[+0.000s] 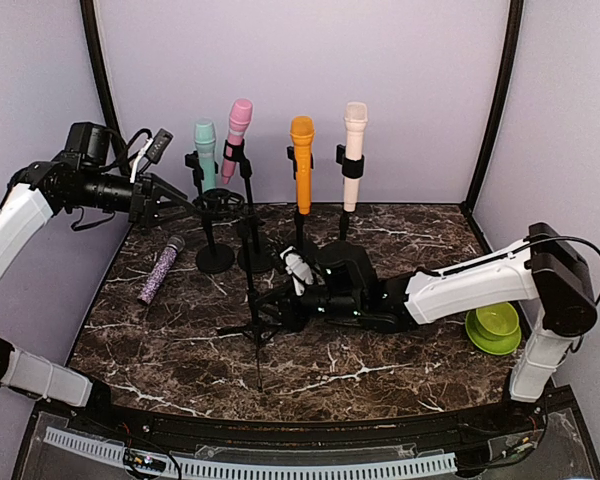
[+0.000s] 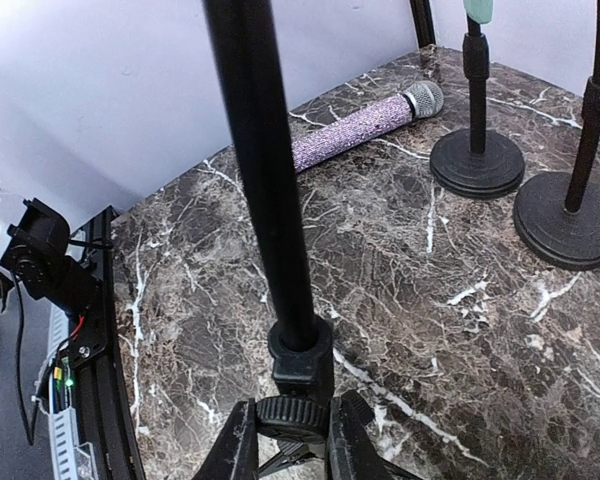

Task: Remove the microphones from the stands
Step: Unscrew the knob on the stand of the microphone stand.

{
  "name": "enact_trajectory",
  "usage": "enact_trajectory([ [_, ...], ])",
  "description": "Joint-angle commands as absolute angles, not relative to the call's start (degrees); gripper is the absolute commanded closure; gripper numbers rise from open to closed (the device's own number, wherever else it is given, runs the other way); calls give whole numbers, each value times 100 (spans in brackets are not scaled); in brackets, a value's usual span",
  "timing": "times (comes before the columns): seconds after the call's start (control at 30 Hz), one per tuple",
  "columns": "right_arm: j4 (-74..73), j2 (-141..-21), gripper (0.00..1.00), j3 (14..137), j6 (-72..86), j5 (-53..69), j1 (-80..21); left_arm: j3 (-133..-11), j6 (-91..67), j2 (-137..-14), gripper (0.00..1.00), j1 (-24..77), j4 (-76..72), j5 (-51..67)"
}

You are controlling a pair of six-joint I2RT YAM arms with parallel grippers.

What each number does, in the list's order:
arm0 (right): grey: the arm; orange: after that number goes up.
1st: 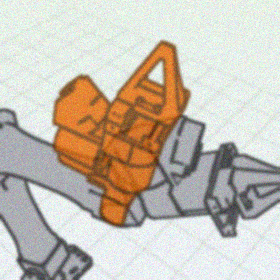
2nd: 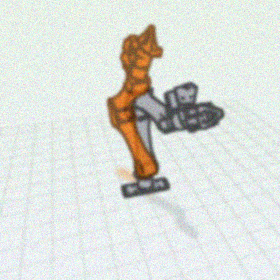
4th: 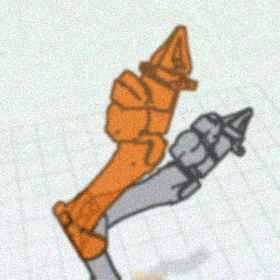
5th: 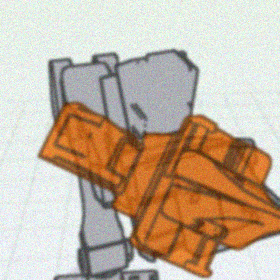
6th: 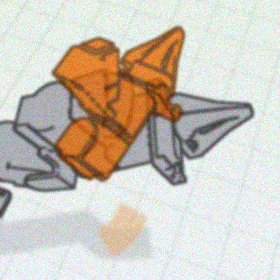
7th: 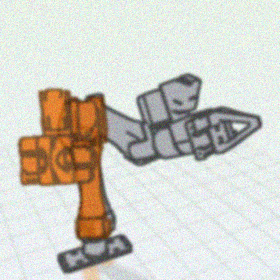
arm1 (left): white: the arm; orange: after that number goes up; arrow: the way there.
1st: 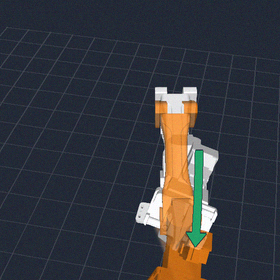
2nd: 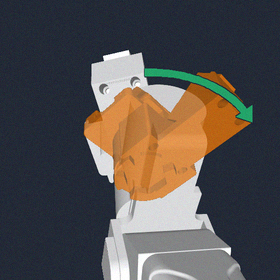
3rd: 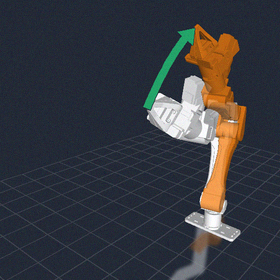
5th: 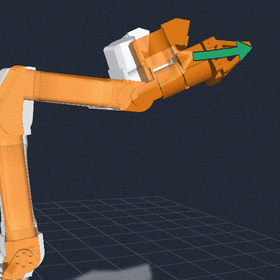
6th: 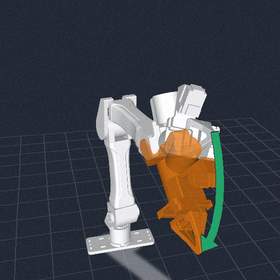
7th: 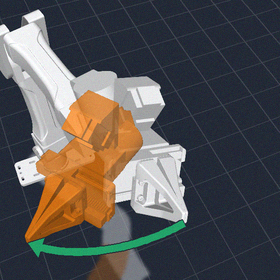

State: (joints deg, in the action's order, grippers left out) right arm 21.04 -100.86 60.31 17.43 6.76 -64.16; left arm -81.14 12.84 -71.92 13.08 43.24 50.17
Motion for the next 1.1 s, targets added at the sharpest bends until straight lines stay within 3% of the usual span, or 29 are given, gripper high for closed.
enact_trajectory([
  [0.0,2427,-10201,99,6011,2205,1503,-6384,-7978,1377,-7181,10,1330,4181,5136],
  [0.43,2120,-10314,100,5902,2249,1622,-6389,-7733,1309,-7097,11,1341,4148,5267],
  [0.93,2106,-10424,100,5974,3089,2831,-6372,-7328,1579,-6765,13,1343,4288,5248],
  [1.07,2163,-10477,90,5972,3328,3025,-6306,-7333,1741,-6681,13,1341,4396,5247],
])
